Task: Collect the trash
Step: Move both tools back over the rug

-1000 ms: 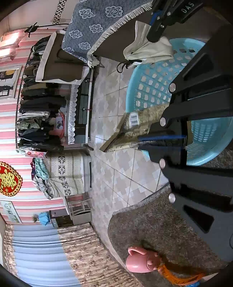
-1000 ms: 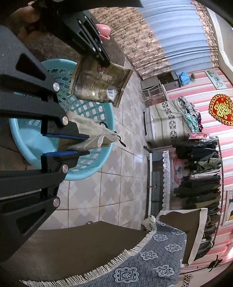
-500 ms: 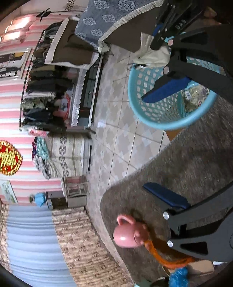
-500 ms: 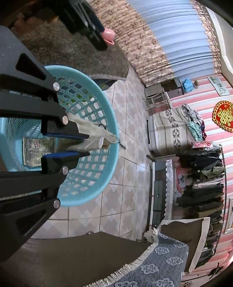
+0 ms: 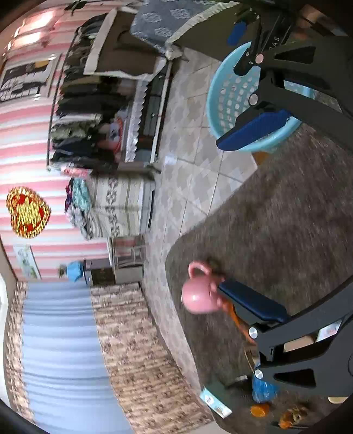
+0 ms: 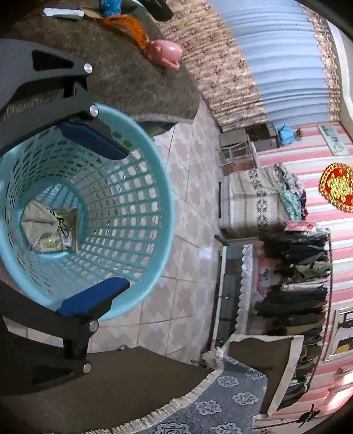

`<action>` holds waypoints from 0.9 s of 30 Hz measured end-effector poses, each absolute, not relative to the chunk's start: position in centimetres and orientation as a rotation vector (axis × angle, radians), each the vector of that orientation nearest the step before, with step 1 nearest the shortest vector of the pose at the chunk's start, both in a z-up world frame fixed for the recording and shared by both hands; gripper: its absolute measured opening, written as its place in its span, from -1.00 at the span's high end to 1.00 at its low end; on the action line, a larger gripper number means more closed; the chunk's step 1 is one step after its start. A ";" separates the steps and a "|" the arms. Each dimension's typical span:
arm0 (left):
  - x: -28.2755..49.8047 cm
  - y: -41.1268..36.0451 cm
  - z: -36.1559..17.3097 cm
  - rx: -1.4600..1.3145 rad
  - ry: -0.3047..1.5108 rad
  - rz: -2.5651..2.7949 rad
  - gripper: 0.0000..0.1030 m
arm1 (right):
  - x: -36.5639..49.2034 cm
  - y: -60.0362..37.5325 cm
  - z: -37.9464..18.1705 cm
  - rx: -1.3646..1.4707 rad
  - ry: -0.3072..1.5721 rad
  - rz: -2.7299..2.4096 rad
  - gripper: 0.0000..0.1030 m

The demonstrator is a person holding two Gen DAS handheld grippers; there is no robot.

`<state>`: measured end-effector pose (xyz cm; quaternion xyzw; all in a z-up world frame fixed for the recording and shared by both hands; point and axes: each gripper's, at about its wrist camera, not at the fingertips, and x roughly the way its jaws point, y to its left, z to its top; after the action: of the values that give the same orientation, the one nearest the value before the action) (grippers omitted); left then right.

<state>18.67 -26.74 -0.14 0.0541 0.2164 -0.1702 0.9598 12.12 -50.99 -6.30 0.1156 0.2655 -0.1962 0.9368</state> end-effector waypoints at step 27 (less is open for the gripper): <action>11.3 -0.7 3.0 -0.016 0.399 0.051 -0.89 | 12.0 -31.9 -2.3 0.088 0.476 -0.008 -0.69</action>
<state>11.26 -0.65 3.01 -0.0080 0.1980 0.0256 0.9798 12.02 -31.91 -2.32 0.0436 0.2359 -0.0040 0.9708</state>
